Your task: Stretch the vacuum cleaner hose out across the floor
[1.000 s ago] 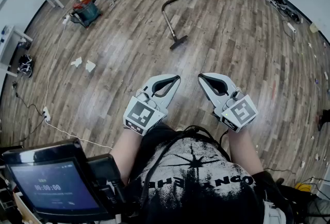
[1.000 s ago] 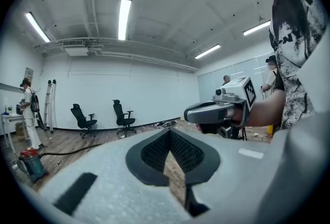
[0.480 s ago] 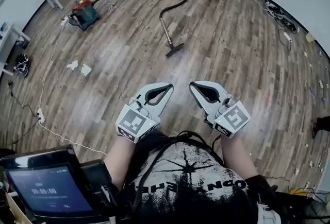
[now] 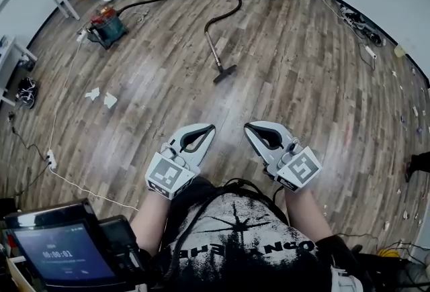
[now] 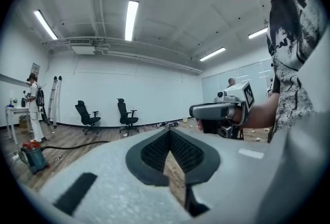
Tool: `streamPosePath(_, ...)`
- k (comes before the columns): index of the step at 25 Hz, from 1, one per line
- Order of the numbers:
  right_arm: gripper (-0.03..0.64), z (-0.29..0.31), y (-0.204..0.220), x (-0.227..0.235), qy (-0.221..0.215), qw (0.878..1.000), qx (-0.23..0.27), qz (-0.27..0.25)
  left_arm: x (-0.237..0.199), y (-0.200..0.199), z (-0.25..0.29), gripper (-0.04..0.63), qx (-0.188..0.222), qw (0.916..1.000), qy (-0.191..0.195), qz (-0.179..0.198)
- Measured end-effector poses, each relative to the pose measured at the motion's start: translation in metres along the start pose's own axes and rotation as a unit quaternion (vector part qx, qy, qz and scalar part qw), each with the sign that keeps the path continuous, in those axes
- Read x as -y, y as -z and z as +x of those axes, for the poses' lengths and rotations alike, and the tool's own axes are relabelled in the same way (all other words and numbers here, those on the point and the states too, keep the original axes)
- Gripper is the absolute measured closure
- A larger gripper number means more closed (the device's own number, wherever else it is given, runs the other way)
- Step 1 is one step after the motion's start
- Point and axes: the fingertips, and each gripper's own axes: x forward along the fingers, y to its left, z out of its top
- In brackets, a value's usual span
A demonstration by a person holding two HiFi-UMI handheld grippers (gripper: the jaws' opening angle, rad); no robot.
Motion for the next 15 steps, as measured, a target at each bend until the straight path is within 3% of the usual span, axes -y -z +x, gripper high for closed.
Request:
streamPosePath(9, 0.614, 0.031, 0.01, 0.007, 0.005, 1.0, -0.006, 0.0, -0.028, 0.009, -0.006, 0.594, -0.001, 0.9995, -0.002, -0.031)
streamPosePath(12, 0.614, 0.056, 0.014, 0.009, 0.005, 1.0, -0.01, -0.005, -0.051, 0.018, -0.007, 0.594, -0.005, 0.9994, -0.001, -0.035)
streamPosePath(15, 0.614, 0.091, 0.014, 0.019, 0.006, 1.0, -0.015, -0.002, -0.084, 0.022, -0.005, 0.595, 0.006, 0.998, 0.012, -0.063)
